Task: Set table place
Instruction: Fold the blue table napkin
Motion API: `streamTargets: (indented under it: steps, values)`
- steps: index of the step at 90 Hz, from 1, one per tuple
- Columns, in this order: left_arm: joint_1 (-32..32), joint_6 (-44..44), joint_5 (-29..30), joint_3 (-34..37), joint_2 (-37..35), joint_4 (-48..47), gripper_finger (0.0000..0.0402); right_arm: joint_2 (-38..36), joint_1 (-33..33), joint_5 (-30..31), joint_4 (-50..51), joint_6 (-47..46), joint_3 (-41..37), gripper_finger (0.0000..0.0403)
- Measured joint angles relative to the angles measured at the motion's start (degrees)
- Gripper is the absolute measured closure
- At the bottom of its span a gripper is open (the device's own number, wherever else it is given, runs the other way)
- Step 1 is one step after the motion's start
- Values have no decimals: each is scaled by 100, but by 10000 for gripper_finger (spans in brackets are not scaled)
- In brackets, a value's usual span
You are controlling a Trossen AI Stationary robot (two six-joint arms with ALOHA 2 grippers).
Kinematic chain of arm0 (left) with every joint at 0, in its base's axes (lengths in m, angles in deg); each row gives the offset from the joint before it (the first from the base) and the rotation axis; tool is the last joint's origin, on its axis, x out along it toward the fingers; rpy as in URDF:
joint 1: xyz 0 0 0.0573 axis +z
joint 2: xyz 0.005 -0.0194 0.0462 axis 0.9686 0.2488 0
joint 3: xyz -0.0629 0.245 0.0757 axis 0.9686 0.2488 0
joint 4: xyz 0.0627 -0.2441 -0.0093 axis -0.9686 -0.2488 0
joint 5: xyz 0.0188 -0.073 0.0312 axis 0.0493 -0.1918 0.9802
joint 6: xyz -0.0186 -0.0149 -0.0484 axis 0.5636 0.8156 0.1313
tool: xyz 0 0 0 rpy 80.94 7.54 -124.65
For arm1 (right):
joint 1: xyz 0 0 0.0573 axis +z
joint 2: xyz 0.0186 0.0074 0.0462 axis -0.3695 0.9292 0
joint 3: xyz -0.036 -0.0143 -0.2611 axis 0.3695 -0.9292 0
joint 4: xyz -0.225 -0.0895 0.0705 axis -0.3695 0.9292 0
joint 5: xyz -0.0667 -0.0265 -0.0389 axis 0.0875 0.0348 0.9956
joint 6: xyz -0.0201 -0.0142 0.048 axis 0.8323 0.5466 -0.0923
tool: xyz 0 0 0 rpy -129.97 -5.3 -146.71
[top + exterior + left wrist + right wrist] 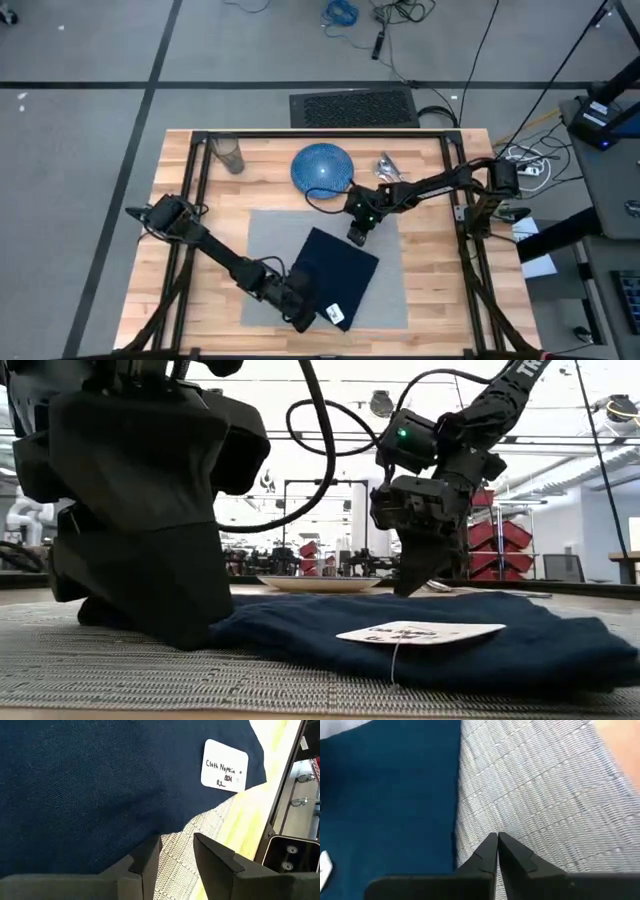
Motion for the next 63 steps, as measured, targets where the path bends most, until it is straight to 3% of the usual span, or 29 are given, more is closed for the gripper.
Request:
streamTargets:
  steps: [37,63]
  values:
    - [63,-107,-46,1,4,-8,291,194,256,-69,-370,-200,4,403]
    - [63,-159,-36,4,7,-16,291,236,336,-735,-410,-289,4,403]
